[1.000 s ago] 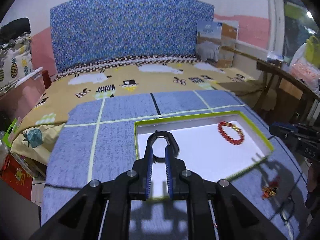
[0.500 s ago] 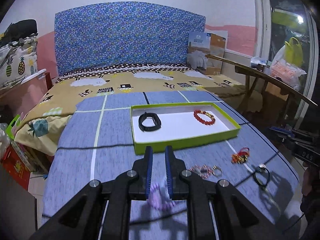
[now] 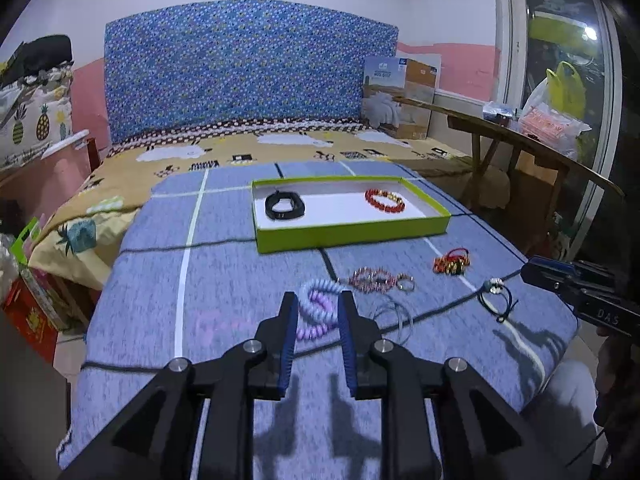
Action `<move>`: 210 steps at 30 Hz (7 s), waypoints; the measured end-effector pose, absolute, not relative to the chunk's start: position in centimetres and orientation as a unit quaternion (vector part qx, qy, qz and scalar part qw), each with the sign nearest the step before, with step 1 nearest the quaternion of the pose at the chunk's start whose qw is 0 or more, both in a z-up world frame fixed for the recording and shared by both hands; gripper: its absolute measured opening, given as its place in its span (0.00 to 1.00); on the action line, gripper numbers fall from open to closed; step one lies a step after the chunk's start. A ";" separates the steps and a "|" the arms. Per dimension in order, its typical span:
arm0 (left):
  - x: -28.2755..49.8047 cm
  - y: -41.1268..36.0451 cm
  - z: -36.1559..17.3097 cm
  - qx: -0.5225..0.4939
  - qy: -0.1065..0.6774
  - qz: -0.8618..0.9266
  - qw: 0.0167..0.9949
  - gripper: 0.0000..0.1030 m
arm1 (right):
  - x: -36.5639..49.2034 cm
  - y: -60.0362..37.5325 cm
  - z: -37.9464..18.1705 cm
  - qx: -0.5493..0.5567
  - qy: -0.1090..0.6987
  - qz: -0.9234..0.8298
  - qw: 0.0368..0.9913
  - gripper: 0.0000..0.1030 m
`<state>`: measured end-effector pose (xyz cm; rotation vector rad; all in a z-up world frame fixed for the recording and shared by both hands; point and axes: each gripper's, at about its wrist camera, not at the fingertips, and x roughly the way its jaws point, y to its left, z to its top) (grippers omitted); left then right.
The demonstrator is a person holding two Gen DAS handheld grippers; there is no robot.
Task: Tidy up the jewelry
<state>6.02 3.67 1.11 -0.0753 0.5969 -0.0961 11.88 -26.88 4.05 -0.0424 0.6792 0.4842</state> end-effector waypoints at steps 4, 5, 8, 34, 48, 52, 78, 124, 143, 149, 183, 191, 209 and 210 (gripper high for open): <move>5.9 3.8 0.5 -0.043 0.303 -0.046 0.951 0.21 | 11.6 -26.9 3.6 -0.019 0.335 0.234 0.912 0.26; 6.0 3.7 0.4 -0.045 0.305 -0.047 0.950 0.21 | 11.6 -26.9 3.5 -0.020 0.335 0.234 0.912 0.26; 6.1 3.6 0.2 -0.048 0.307 -0.049 0.949 0.21 | 11.5 -27.0 3.4 -0.021 0.336 0.232 0.913 0.26; 12.2 3.5 -2.9 -0.071 0.372 -0.043 0.924 0.21 | 15.9 -26.3 1.4 -0.050 0.363 0.225 0.903 0.26; 14.1 3.4 -3.5 -0.077 0.397 -0.039 0.914 0.22 | 19.8 -25.6 -0.5 -0.092 0.391 0.235 0.885 0.35; 14.4 3.3 -3.6 -0.076 0.401 -0.039 0.912 0.22 | 20.6 -25.2 -0.7 -0.117 0.397 0.245 0.877 0.35; 13.3 3.1 -3.2 -0.059 0.394 -0.043 0.916 0.10 | 20.3 -24.9 -1.0 -0.121 0.408 0.263 0.866 0.24; 15.7 3.1 2.6 -0.053 0.326 -0.062 0.942 0.09 | 21.2 -24.9 4.9 -0.064 0.332 0.263 0.904 0.24; 23.5 5.7 1.8 -0.045 0.338 -0.024 0.940 0.09 | 29.3 -23.5 4.8 -0.072 0.339 0.246 0.905 0.24; 24.8 6.0 0.4 -0.043 0.358 -0.021 0.933 0.09 | 31.3 -23.1 2.8 -0.076 0.367 0.235 0.897 0.24; 26.0 5.4 -2.2 -0.027 0.400 -0.017 0.916 0.10 | 32.7 -22.9 0.4 -0.101 0.409 0.206 0.883 0.26; 25.3 5.5 -1.8 -0.026 0.394 -0.014 0.918 0.20 | 31.3 -23.7 1.6 -0.088 0.392 0.209 0.891 0.30; 16.9 5.2 1.4 -0.037 0.330 -0.026 0.943 0.21 | 22.5 -25.8 5.1 -0.056 0.342 0.225 0.911 0.30; 16.4 5.1 1.6 -0.038 0.327 -0.027 0.944 0.21 | 21.9 -25.9 5.2 -0.054 0.340 0.226 0.911 0.30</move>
